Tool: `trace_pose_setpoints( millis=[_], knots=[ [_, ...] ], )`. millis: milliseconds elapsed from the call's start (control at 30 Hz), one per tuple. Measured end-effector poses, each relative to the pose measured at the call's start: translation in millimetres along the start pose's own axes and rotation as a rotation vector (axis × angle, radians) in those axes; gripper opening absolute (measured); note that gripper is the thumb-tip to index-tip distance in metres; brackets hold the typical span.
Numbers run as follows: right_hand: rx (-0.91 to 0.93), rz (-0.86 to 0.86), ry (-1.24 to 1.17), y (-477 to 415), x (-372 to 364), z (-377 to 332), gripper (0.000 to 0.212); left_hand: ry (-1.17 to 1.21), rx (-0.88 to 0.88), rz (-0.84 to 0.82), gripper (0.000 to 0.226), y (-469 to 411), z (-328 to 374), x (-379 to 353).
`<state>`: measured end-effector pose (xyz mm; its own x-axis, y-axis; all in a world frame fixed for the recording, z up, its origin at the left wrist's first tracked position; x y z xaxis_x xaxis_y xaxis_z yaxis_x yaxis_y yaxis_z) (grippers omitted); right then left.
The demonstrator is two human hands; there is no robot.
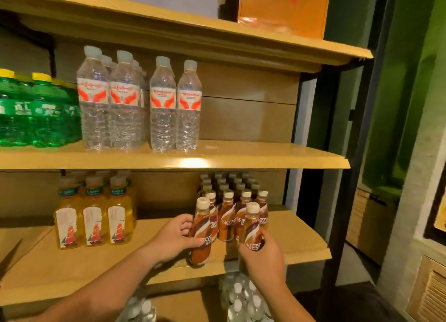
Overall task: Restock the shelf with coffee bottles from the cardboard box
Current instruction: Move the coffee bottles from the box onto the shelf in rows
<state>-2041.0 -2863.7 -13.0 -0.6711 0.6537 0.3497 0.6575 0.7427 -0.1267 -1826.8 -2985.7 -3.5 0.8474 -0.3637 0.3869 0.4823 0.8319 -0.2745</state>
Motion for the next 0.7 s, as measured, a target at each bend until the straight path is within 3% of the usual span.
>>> trace_pose_setpoints(
  millis=[467, 567, 700],
  knots=[
    [0.089, -0.1, -0.042, -89, -58, 18, 0.042, 0.084, 0.024, 0.131, 0.058, -47, -53, -10],
    [0.1, -0.113, -0.017, -91, -67, 19, 0.054, 0.164, -0.009, 0.136, 0.069, -46, -60, -7],
    [0.119, -0.167, 0.069, -87, -80, 25, 0.075, 0.178, -0.031, 0.143, 0.055, -42, -67, -9]
  ],
)
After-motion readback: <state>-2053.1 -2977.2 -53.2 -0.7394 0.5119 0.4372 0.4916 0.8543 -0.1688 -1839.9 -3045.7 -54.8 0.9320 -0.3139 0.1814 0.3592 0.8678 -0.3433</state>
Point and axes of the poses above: each hand's wrist, its own y-axis away from the middle knuckle, its own x-axis out of the back of the hand, z = x × y, the point moved 10 cm from there along -y, towards the middle knuckle, and after that the axes turned 10 degrees about -x, right-handed, at the moved point
